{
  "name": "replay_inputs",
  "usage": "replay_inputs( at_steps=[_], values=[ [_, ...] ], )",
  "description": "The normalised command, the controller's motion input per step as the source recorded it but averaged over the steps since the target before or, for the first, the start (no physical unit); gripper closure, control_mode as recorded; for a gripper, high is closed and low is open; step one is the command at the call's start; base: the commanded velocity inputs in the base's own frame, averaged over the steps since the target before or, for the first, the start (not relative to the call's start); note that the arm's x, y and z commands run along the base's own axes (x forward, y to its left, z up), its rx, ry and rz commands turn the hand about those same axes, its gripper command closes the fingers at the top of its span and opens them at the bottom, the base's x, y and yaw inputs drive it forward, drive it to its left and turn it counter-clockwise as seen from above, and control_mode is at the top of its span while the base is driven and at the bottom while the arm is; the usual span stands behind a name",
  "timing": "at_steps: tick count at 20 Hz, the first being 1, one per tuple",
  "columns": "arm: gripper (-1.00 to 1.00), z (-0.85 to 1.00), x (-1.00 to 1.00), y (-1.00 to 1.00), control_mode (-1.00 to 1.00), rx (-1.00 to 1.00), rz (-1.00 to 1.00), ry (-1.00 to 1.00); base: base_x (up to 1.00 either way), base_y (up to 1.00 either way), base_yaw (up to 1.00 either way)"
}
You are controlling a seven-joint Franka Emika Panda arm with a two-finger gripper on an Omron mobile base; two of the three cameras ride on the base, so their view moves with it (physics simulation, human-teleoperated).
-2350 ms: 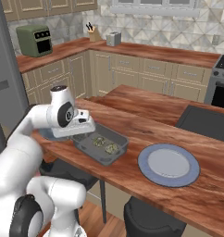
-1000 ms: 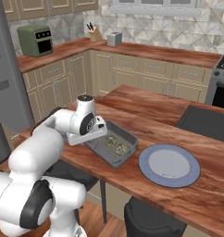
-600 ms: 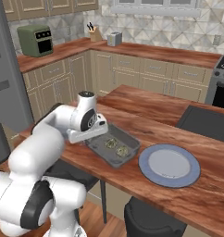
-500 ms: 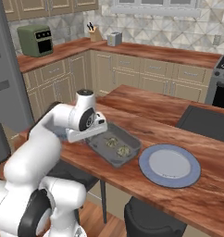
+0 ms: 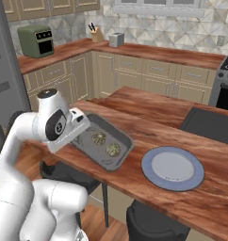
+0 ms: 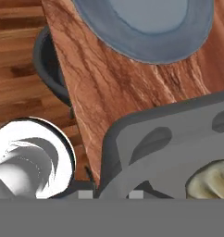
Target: Place two dumplings into each of the tupperware containers and then place the containers in the fridge.
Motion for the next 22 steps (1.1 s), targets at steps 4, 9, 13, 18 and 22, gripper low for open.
replay_inputs(
  at_steps=[4, 9, 13, 18, 22],
  values=[
    [1.00, 0.28, -0.69, 0.38, -1.00, -0.22, 0.54, -0.17, 0.00, 0.00, 0.00],
    [1.00, 0.14, -0.90, 0.09, -1.00, -0.36, 0.50, -0.10, 0.00, 0.00, 0.00],
    [1.00, 0.28, -0.80, 0.06, -1.00, -0.40, 0.33, 0.00, 0.00, 0.00, 0.00],
    [1.00, -0.06, -0.15, 0.03, -1.00, -0.28, 0.07, -0.14, 0.00, 0.00, 0.00],
    [1.00, -0.28, 0.00, -0.03, -1.00, -0.19, 0.01, -0.24, 0.00, 0.00, 0.00]
  ],
)
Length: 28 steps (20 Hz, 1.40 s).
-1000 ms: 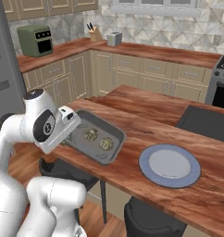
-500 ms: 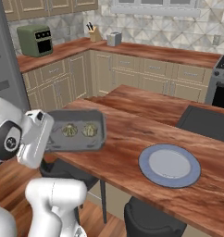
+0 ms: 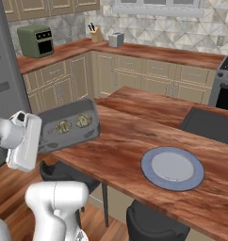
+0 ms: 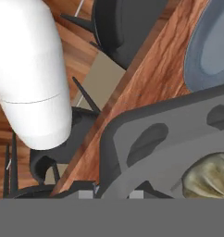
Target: Place two dumplings into each of the tupperware containers and then place the containers in the fridge.
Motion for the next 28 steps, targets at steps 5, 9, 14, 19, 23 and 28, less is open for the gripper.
replay_inputs(
  at_steps=[5, 9, 14, 19, 23, 28],
  values=[
    [1.00, -0.05, 0.00, -0.10, -1.00, -0.01, 0.00, -0.09, 0.00, 0.00, 0.00],
    [1.00, 0.00, 0.00, 0.00, -1.00, 0.00, 0.00, 0.00, 0.00, 0.00, 0.00],
    [1.00, 0.00, -0.04, 0.00, 1.00, 0.00, 0.01, 0.00, -0.42, 0.00, 0.27],
    [1.00, 0.00, 0.00, 0.00, 1.00, 0.00, 0.00, 0.00, -0.57, 0.17, 0.22],
    [1.00, 0.00, 0.00, 0.00, 1.00, 0.00, 0.00, 0.00, -0.16, 0.69, 0.34],
    [1.00, 0.00, 0.00, 0.00, 1.00, 0.00, 0.00, 0.00, 0.02, 0.62, 0.47]
  ],
)
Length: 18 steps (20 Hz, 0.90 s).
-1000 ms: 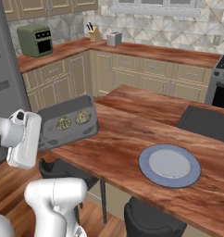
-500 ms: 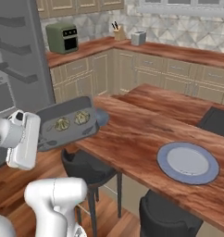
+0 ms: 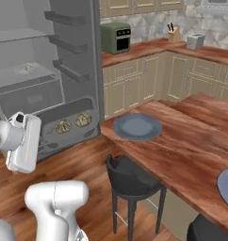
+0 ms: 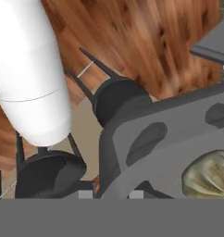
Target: Place two dumplings into each of the tupperware containers and then place the containers in the fridge.
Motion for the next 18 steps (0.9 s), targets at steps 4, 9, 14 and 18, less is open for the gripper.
replay_inputs(
  at_steps=[4, 9, 14, 18],
  values=[
    [1.00, 0.00, 0.00, 0.00, 1.00, 0.00, 0.00, 0.00, 0.26, 0.44, 0.40],
    [1.00, 0.00, 0.00, 0.00, 1.00, 0.00, 0.00, 0.00, 0.52, 0.32, 0.36],
    [1.00, 0.00, 0.00, 0.00, 1.00, 0.00, 0.00, 0.00, 0.75, 0.33, 0.32],
    [1.00, 0.00, 0.00, 0.00, 1.00, 0.00, 0.00, 0.00, 0.80, 0.21, 0.32]
  ],
)
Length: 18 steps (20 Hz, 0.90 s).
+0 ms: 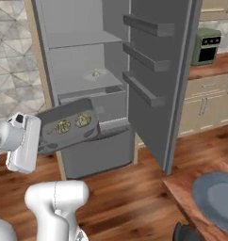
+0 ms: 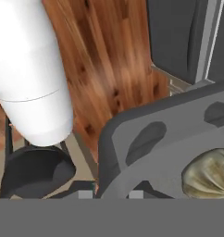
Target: Place two dumplings into each of the tupperware containers and then place the containers in the fridge.
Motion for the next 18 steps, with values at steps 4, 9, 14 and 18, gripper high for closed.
replay_inputs(
  at_steps=[4, 9, 14, 18],
  values=[
    [1.00, 0.00, 0.00, 0.00, 1.00, 0.00, 0.00, 0.00, 0.74, 0.05, 0.29],
    [1.00, 0.00, 0.00, 0.00, 1.00, 0.00, 0.00, 0.00, 0.57, -0.28, 0.19],
    [1.00, 0.00, 0.00, 0.00, 1.00, 0.00, 0.00, 0.00, 0.62, -0.34, 0.16],
    [1.00, 0.00, 0.00, 0.00, 1.00, 0.00, 0.00, 0.00, 0.93, 0.00, 0.19]
  ],
)
